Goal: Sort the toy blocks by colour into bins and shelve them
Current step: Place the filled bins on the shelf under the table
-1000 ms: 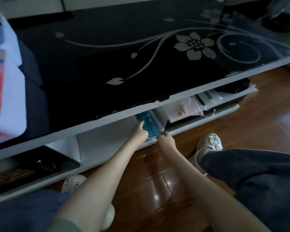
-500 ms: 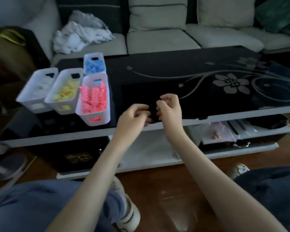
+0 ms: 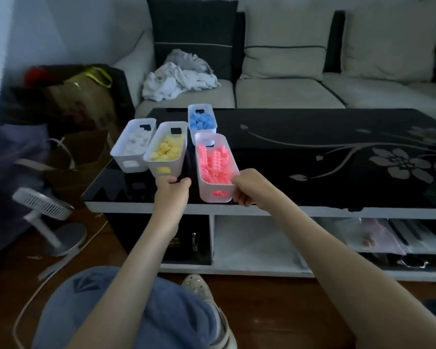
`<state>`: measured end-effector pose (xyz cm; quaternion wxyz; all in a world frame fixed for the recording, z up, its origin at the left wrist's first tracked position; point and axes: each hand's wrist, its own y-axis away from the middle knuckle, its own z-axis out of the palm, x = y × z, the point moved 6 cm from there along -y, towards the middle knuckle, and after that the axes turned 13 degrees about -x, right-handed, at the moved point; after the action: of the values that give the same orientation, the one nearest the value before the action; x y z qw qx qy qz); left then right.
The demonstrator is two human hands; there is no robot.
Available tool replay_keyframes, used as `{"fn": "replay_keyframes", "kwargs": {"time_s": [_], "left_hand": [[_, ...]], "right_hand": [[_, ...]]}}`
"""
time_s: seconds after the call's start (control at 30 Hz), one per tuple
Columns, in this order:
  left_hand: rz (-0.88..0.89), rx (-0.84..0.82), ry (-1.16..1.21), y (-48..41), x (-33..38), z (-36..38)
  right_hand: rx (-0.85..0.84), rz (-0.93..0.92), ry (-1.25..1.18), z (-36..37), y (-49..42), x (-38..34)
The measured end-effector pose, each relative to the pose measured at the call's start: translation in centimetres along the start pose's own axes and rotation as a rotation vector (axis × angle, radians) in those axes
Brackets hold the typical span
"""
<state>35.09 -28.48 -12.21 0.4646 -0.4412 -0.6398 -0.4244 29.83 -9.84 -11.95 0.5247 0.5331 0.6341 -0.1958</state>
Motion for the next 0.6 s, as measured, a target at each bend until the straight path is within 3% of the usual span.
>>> {"fn": "replay_keyframes", "kwargs": {"time_s": [0.1, 0.2, 0.27, 0.43, 0.6], "left_hand": [[-0.134, -0.112, 0.169, 0.9, -1.6, 3.3], [-0.347, -0.497, 0.375, 4.0, -2.6, 8.4], [-0.387, -0.662, 0.449, 6.1, -3.1, 10.9], [-0.378, -0.729, 0.865, 10.4, -4.1, 14.5], [-0.464, -0.635, 0.821, 14.3, -7.1, 17.7]], "right_hand": [[-0.061, -0.029, -0.019, -1.7, 3.4, 2.2], [-0.117, -0.018, 0.026, -3.8, 6.8, 4.4], [-0.157, -0.007, 0.082, -4.6, 8.9, 5.4], [-0.275, 0.098, 0.28, -5.2, 12.5, 8.6], [-0.36, 0.203, 0.36, -5.6, 14.0, 12.7]]}}
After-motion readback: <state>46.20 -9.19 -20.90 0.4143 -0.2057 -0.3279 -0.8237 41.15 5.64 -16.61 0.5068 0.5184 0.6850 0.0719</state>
